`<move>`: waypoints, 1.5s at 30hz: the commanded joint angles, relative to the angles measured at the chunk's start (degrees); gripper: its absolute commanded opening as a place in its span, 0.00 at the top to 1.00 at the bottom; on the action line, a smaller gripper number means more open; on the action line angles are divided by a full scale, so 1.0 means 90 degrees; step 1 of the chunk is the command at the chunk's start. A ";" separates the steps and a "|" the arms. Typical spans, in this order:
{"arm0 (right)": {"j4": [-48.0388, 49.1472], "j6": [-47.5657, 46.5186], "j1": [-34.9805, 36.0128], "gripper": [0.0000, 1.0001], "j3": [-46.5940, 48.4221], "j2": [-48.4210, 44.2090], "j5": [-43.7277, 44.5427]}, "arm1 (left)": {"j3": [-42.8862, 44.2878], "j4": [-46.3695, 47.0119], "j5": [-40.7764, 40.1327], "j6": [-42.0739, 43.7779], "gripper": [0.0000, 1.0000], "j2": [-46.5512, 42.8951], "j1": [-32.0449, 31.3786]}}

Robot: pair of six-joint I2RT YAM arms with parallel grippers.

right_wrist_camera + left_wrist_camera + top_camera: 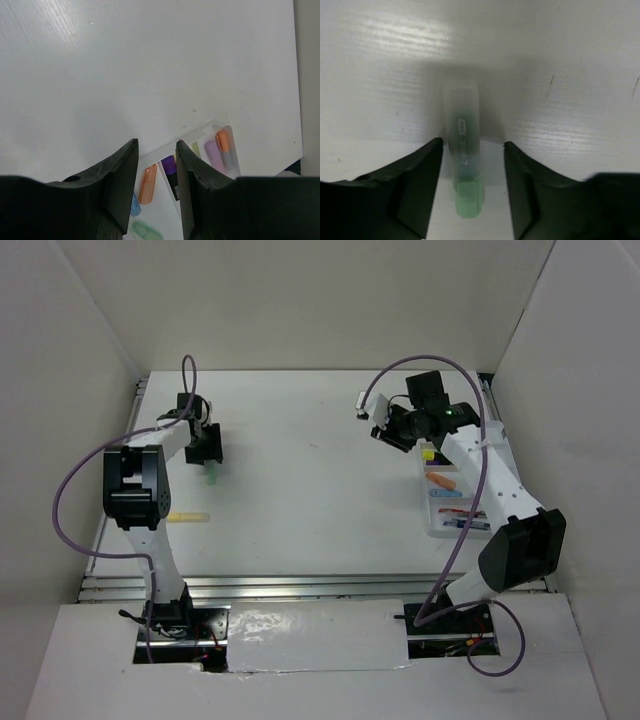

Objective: Sort the stationery into containers
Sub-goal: Grab a piece of stationery with the left arm, then pass the stationery from the left arm to the right

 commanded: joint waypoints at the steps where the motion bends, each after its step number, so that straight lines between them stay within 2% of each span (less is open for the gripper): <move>1: 0.0012 0.0000 0.0077 0.57 -0.0050 -0.0484 -0.0252 | 0.0354 -0.0069 0.0133 -0.0186 0.39 0.0291 -0.0009; 3: -0.0028 0.0019 0.0067 0.57 -0.0059 -0.0524 -0.0349 | 0.0490 -0.0070 0.0142 -0.0186 0.47 0.0379 -0.0029; 4: -0.0047 0.0019 0.0067 0.57 -0.0050 -0.0543 -0.0379 | 0.0539 -0.0108 0.0133 -0.0177 0.55 0.0456 -0.0048; 6: -0.0067 -0.0039 0.0115 0.57 -0.0050 -0.0621 -0.0428 | 0.0743 -0.0264 -0.0141 -0.0167 0.65 0.0661 -0.0087; 7: -0.0067 -0.0068 0.0164 0.57 -0.0079 -0.0660 -0.0438 | 0.0832 -0.0487 -0.0151 -0.0157 0.77 0.0740 -0.0117; 8: -0.0048 -0.0098 0.0203 0.57 -0.0098 -0.0689 -0.0438 | 0.0987 -0.0635 -0.0141 -0.0167 0.85 0.0808 -0.0127; 9: -0.0009 -0.0146 0.0252 0.57 -0.0137 -0.0777 -0.0389 | 0.1076 -0.0801 -0.0122 -0.0186 1.00 0.0944 -0.0136; 10: -0.0018 -0.0214 0.0388 0.57 -0.0166 -0.0816 -0.0369 | 0.1154 -0.0957 -0.0063 -0.0244 1.00 0.0984 -0.0165; 13: -0.0116 -0.0537 0.0797 0.57 -0.0196 -0.0992 0.0039 | 0.1039 -0.1222 0.0872 -0.0478 1.00 0.0780 -0.0205; 14: -0.0097 -0.0634 0.1225 0.57 -0.0196 -0.1012 0.0254 | 0.0864 -0.1203 0.1435 -0.0576 1.00 0.0547 -0.0224; 15: -0.0087 -0.0674 0.1500 0.57 -0.0196 -0.0983 0.0488 | 0.0756 -0.1154 0.1654 -0.0654 1.00 0.0381 -0.0456; 16: -0.0116 -0.0674 0.1802 0.57 -0.0099 -0.0925 0.1119 | 0.0648 -0.1096 0.1753 -0.0839 1.00 0.0205 -0.0575; 17: -0.0184 -0.0616 0.2434 0.57 -0.0002 -0.0653 0.1492 | 0.0386 -0.0960 0.1850 -0.0966 1.00 -0.0164 -0.0711; 19: -0.1029 -0.0509 0.3265 0.58 0.0466 0.0018 0.2525 | 0.0121 -0.0929 0.2241 -0.1502 1.00 -0.0672 -0.1111; 20: -0.1034 -0.0440 0.3454 0.58 0.0623 0.0236 0.2782 | 0.0091 -0.0929 0.2242 -0.1650 1.00 -0.0801 -0.1113; 23: -0.1240 -0.0420 0.3961 0.55 0.0693 0.0715 0.3409 | -0.0065 -0.0910 0.3274 -0.2099 0.99 -0.1133 -0.1298; 26: -0.0636 -0.0576 0.4401 0.53 0.0264 0.0979 0.3946 | -0.0299 -0.0725 0.4203 -0.2539 1.00 -0.1300 -0.1522; 27: -0.0634 -0.0557 0.4519 0.48 0.0331 0.1125 0.4073 | -0.0377 -0.0579 0.4533 -0.2694 1.00 -0.1330 -0.1688; 29: -0.1011 -0.0440 0.4608 0.46 0.0652 0.1671 0.4220 | -0.0602 -0.0422 0.4809 -0.2842 1.00 -0.1408 -0.1864; 30: -0.1188 -0.0382 0.4821 0.36 0.1089 0.1848 0.4230 | -0.0661 -0.0247 0.4926 -0.2987 1.00 -0.1408 -0.1981; 31: -0.1306 -0.0285 0.4900 0.32 0.1267 0.2139 0.4230 | -0.0748 -0.0188 0.5082 -0.3047 1.00 -0.1369 -0.2021; 33: -0.1512 -0.0264 0.5046 0.31 0.1628 0.2356 0.4240 | -0.0720 -0.0148 0.5191 -0.3145 1.00 -0.1272 -0.2060; 40: -0.1337 -0.0527 0.5389 0.31 0.1708 0.2650 0.4474 | -0.0690 0.0358 0.6108 -0.3662 1.00 -0.0745 -0.1894; 45: -0.0694 -0.0762 0.5535 0.31 0.1065 0.2475 0.4698 | -0.0973 0.0925 0.6772 -0.4121 1.00 -0.0666 -0.1846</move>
